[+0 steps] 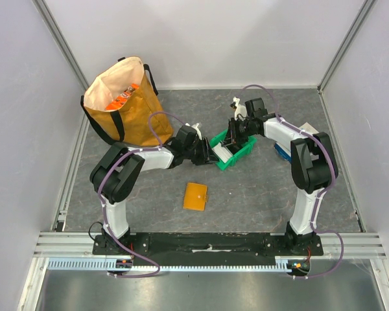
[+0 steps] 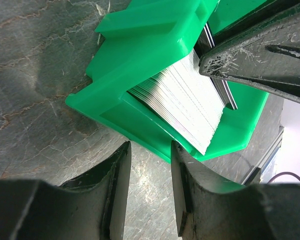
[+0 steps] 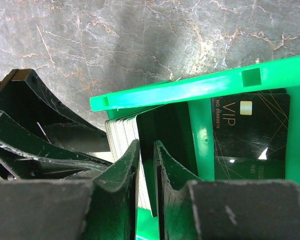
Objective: Put the credit cards into the card holder
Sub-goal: Pick up the credit card from the storage box.
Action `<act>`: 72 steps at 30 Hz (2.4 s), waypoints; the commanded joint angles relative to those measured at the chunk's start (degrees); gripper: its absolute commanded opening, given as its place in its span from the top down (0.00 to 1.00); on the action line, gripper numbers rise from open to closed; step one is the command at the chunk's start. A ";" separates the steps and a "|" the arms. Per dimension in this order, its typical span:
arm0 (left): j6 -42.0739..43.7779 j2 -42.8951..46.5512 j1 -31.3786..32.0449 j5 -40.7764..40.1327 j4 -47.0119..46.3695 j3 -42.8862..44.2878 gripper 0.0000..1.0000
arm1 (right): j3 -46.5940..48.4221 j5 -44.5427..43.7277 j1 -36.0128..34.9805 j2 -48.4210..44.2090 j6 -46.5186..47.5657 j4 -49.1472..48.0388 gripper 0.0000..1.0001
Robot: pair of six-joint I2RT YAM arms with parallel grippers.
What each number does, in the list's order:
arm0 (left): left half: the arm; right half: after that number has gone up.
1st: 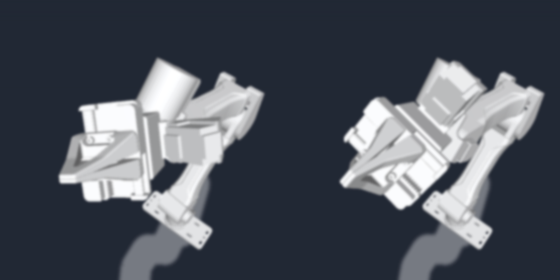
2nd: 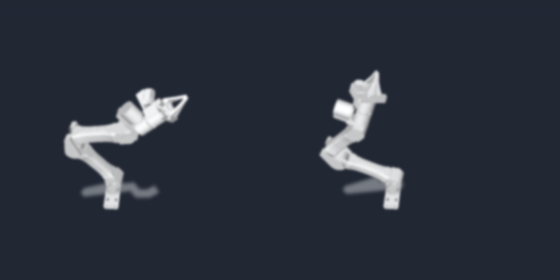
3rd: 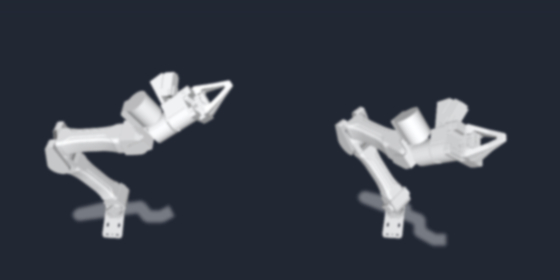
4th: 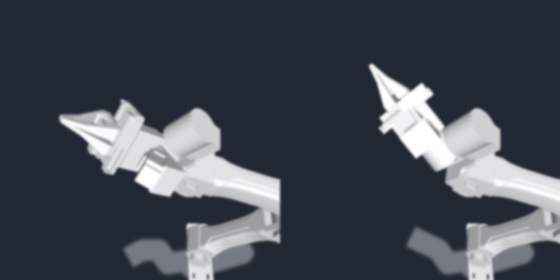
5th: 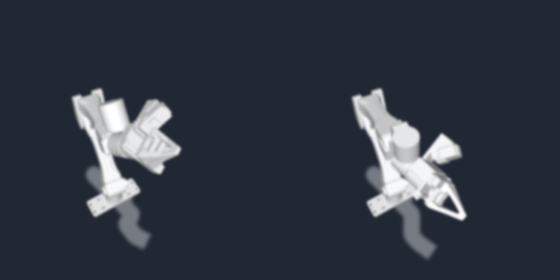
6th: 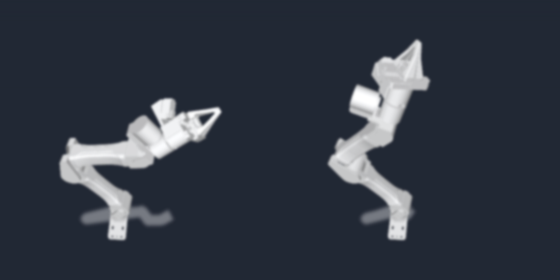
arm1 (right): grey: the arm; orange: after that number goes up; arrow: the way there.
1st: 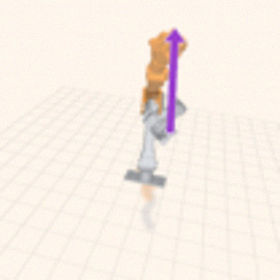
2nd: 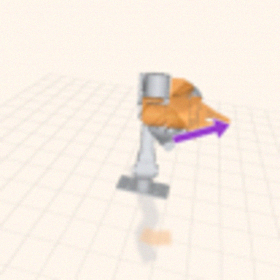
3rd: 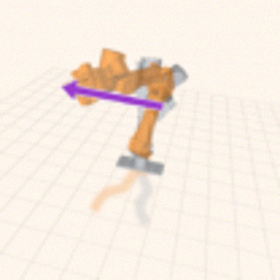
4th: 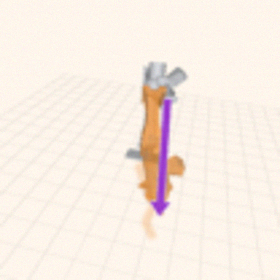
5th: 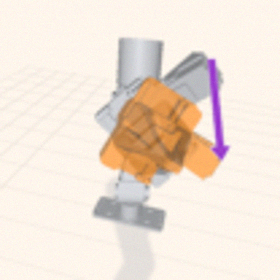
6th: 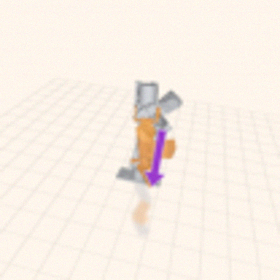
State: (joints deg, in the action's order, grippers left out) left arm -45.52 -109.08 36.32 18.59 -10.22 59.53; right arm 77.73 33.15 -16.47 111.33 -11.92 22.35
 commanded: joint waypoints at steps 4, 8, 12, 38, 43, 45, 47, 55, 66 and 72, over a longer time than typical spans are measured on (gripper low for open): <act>1.22 -1.14 -0.37 0.48 0.02 2.00 0.57 | 1.72 3.94 0.03 0.56 -1.08 1.29 0.75; 1.22 -1.14 -0.37 0.48 0.11 2.00 0.57 | 1.81 2.46 -0.06 0.56 -0.91 1.47 0.57; 1.22 -1.05 -0.37 0.31 0.20 1.73 0.57 | 2.16 0.00 -0.14 0.12 -0.47 1.47 0.47; 1.13 -2.37 -0.46 -0.31 0.73 2.87 0.70 | 6.29 -4.59 -3.22 3.90 5.15 9.29 0.33; 1.13 -2.81 -0.63 -0.31 1.16 3.49 0.70 | 6.38 -1.51 -3.22 3.46 5.07 10.17 0.40; 1.22 -2.90 -0.72 -0.31 1.25 3.75 0.71 | 6.29 -1.33 -3.22 3.02 5.07 10.35 0.42; 1.22 -3.07 -0.63 -0.22 1.43 4.02 0.71 | 6.29 -1.33 -3.13 2.76 5.15 10.70 0.44; 1.31 -3.16 -0.72 -0.31 1.69 4.11 0.71 | 6.20 -1.24 -3.13 1.52 5.16 11.14 0.48; 1.48 -3.07 -0.89 -0.22 1.87 4.19 0.71 | 6.11 -2.74 -2.34 -0.14 4.89 11.40 0.51; 1.57 -3.16 -0.98 -0.22 1.87 4.19 0.71 | 5.94 -2.03 -2.16 -0.15 5.07 11.49 0.55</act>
State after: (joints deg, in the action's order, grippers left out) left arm -45.52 -110.67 35.79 19.94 -7.40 62.06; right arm 83.09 28.56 -18.35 113.91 -6.81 31.09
